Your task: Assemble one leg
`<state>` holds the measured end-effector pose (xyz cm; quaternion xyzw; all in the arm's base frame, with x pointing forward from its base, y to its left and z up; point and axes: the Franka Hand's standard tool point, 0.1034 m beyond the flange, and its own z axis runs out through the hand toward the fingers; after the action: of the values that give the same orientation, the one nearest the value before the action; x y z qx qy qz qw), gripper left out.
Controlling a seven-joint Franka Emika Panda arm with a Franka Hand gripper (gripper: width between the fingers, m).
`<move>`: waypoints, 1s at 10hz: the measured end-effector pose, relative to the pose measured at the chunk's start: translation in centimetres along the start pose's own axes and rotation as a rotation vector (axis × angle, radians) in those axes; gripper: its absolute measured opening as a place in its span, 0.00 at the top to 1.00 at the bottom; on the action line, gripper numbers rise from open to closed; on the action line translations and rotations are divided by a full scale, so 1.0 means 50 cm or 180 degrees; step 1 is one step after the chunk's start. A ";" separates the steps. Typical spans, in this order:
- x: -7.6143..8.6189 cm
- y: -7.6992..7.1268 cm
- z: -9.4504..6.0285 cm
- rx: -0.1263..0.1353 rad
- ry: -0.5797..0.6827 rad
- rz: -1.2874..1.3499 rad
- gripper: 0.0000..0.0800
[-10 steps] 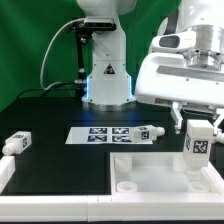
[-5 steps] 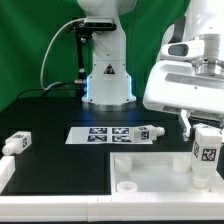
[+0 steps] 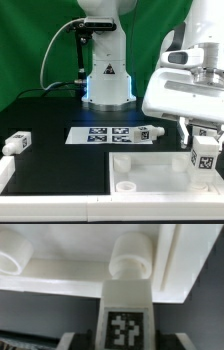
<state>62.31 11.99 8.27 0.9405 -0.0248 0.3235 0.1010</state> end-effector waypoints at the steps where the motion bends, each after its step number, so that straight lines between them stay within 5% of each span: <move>1: -0.008 -0.005 0.002 0.0006 -0.0009 -0.0014 0.63; 7: -0.011 -0.001 0.001 0.0010 0.0049 -0.0019 0.63; 9: -0.008 0.000 0.000 0.0010 0.0052 -0.0016 0.24; 10: 0.012 0.011 -0.011 0.0030 0.0014 -0.0080 0.24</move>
Offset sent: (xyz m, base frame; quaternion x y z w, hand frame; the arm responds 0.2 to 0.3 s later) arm -0.0094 0.0011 -0.0075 0.0131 0.0003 0.0085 0.9999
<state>62.38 11.56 9.14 0.9405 -0.0112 0.3244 0.1006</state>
